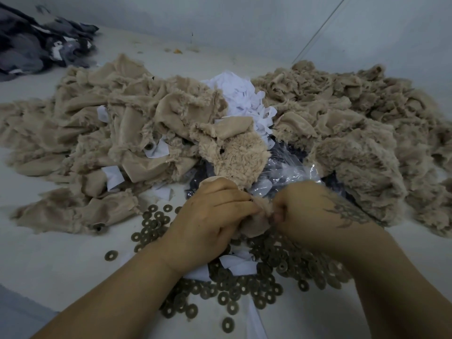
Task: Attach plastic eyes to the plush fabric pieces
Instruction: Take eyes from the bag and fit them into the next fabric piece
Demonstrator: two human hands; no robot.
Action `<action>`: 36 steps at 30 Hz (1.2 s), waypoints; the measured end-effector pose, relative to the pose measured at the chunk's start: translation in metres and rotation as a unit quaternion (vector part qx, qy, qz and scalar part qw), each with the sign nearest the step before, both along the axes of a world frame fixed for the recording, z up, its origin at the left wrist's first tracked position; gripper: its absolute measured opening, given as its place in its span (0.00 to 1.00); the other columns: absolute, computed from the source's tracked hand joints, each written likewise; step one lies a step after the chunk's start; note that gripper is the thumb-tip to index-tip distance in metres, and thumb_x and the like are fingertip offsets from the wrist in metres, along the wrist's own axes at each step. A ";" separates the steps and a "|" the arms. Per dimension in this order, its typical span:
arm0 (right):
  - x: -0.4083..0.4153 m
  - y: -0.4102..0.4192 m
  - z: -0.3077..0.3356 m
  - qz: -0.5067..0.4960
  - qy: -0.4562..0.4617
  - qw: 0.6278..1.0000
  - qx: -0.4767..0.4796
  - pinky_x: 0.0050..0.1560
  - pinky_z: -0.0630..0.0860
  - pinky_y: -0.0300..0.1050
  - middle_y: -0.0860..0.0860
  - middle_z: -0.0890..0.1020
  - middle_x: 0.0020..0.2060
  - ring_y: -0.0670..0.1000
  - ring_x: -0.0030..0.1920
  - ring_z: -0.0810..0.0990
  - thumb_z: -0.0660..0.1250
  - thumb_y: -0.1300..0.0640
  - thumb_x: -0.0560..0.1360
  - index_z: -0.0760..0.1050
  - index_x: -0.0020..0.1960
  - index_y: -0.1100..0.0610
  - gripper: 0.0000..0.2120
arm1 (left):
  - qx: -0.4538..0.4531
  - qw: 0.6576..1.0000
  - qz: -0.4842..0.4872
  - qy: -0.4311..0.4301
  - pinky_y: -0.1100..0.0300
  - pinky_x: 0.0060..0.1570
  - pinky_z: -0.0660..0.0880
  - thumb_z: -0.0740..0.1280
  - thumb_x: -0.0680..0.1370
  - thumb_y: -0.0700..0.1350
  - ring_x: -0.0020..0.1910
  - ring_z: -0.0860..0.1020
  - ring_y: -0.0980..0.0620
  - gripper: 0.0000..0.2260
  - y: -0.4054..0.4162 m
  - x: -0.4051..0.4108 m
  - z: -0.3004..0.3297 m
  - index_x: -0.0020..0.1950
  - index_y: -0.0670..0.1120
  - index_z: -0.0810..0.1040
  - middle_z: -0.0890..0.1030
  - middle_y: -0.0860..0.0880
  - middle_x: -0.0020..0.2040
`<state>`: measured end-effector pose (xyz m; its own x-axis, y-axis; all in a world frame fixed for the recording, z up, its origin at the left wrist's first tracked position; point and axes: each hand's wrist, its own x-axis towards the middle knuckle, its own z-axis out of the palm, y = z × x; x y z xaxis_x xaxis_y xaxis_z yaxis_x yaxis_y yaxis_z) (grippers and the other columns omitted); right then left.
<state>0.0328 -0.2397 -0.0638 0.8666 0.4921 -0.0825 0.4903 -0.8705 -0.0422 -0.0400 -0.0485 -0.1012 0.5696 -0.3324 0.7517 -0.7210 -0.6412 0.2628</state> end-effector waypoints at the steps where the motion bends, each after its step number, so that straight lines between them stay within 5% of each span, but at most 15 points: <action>1: -0.001 -0.001 0.011 -0.015 -0.026 0.999 0.040 0.30 0.72 0.37 0.45 0.79 0.29 0.45 0.32 0.77 0.71 0.54 0.69 0.77 0.32 0.50 0.08 | -0.014 1.000 -0.001 0.007 0.46 0.50 0.76 0.61 0.80 0.35 0.50 0.79 0.42 0.11 0.001 0.000 -0.003 0.53 0.38 0.84 0.84 0.44 0.51; 5: -0.015 0.015 0.025 -0.019 -0.115 0.948 0.295 0.32 0.78 0.41 0.44 0.80 0.28 0.43 0.30 0.78 0.76 0.60 0.70 0.82 0.37 0.51 0.06 | -0.019 0.999 -0.005 0.027 0.47 0.51 0.75 0.61 0.80 0.35 0.50 0.79 0.43 0.11 0.003 0.001 -0.004 0.54 0.38 0.84 0.84 0.45 0.51; 11: -0.022 0.031 0.006 0.017 -0.054 0.914 0.402 0.36 0.79 0.40 0.46 0.83 0.31 0.45 0.35 0.81 0.77 0.63 0.69 0.84 0.40 0.53 0.06 | -0.067 0.996 0.019 0.056 0.58 0.49 0.74 0.64 0.80 0.37 0.47 0.76 0.50 0.08 0.009 -0.001 -0.004 0.54 0.38 0.80 0.80 0.46 0.48; 16: -0.027 0.034 0.006 0.069 -0.097 0.913 0.390 0.34 0.79 0.39 0.44 0.83 0.32 0.43 0.32 0.81 0.77 0.63 0.69 0.85 0.41 0.53 0.06 | -0.120 0.988 0.072 0.069 0.67 0.41 0.71 0.65 0.79 0.45 0.40 0.75 0.54 0.07 0.010 -0.004 -0.005 0.48 0.40 0.77 0.78 0.47 0.43; 20: -0.026 0.032 0.010 0.111 -0.103 0.919 0.364 0.33 0.81 0.48 0.46 0.83 0.32 0.43 0.32 0.80 0.75 0.64 0.70 0.84 0.41 0.54 0.06 | -0.125 0.985 0.086 0.081 0.73 0.40 0.68 0.67 0.77 0.47 0.39 0.73 0.62 0.07 0.011 -0.004 -0.003 0.50 0.45 0.75 0.76 0.53 0.44; 25: -0.026 0.031 0.012 0.165 -0.128 0.915 0.347 0.35 0.81 0.49 0.48 0.84 0.35 0.47 0.35 0.82 0.74 0.65 0.70 0.85 0.43 0.57 0.05 | -0.149 0.980 0.078 0.109 0.78 0.50 0.69 0.67 0.77 0.50 0.51 0.74 0.74 0.12 0.014 -0.003 0.001 0.59 0.53 0.75 0.74 0.66 0.52; 30: -0.025 0.033 0.007 0.179 -0.150 0.903 0.361 0.38 0.81 0.45 0.48 0.86 0.37 0.45 0.38 0.83 0.76 0.65 0.71 0.86 0.45 0.57 0.05 | -0.125 0.985 0.096 0.073 0.75 0.51 0.71 0.66 0.78 0.46 0.50 0.76 0.66 0.11 0.017 0.000 0.000 0.58 0.45 0.81 0.79 0.57 0.51; 36: -0.029 0.037 0.001 0.173 -0.148 0.881 0.415 0.44 0.79 0.36 0.47 0.86 0.41 0.43 0.42 0.82 0.74 0.58 0.71 0.85 0.49 0.57 0.08 | -0.089 0.986 0.123 0.069 0.71 0.49 0.70 0.62 0.80 0.46 0.48 0.75 0.58 0.12 0.018 -0.001 -0.001 0.60 0.44 0.77 0.78 0.52 0.51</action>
